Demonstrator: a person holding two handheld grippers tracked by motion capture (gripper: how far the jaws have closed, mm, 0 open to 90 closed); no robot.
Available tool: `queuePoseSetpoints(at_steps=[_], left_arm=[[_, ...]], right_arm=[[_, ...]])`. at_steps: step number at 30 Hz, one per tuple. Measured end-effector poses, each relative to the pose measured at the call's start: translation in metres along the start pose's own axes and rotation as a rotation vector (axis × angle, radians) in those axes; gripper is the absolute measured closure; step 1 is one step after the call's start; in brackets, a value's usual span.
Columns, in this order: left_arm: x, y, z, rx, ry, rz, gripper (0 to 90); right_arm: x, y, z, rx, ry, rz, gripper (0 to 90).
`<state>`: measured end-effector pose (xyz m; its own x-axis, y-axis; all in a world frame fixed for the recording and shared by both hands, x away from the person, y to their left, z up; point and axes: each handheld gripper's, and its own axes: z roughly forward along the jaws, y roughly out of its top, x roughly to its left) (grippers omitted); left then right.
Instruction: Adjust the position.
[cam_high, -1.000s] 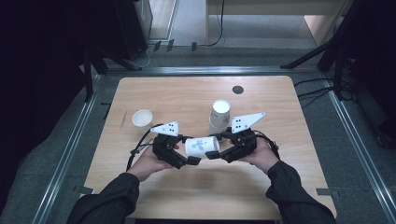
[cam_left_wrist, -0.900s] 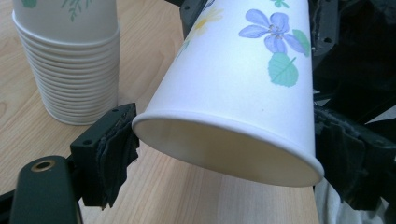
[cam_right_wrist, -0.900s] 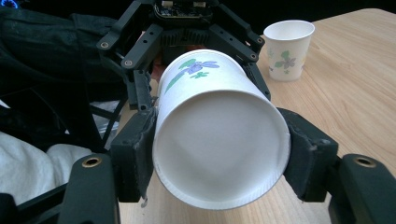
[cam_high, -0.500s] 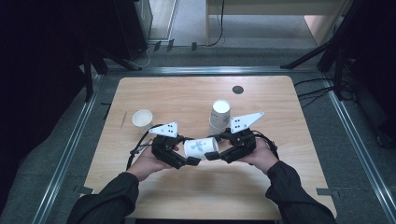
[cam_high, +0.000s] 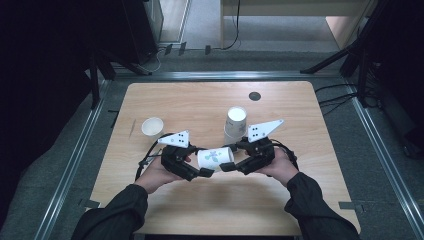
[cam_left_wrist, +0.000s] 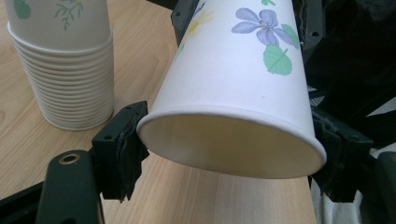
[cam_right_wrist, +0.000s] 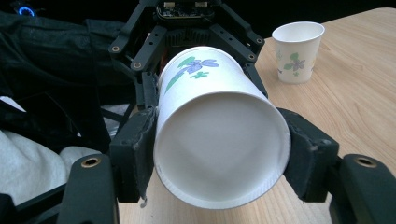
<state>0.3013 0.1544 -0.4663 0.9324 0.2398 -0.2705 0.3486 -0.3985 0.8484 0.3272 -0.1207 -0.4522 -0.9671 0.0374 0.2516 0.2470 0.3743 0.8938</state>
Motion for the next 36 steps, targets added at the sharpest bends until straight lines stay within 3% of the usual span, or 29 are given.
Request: queuePoseSetpoints(at_steps=[18, 21, 27, 36], left_arm=[[0.001, 0.005, -0.011, 0.009, 0.018, -0.013, 23.5], [-0.004, 0.010, -0.010, 0.070, 0.055, -0.016, 23.5], [-0.002, 0.018, -0.015, 0.133, 0.068, -0.006, 23.5], [0.001, 0.048, -0.023, 0.326, 0.124, 0.072, 23.5]], right_arm=[[0.000, -0.001, -0.004, 0.011, -0.043, -0.007, 28.0], [0.000, -0.002, -0.006, 0.019, -0.055, -0.004, 27.5], [0.003, -0.003, -0.013, 0.026, -0.074, -0.020, 27.2], [0.003, -0.004, -0.012, 0.041, -0.104, -0.033, 26.9]])
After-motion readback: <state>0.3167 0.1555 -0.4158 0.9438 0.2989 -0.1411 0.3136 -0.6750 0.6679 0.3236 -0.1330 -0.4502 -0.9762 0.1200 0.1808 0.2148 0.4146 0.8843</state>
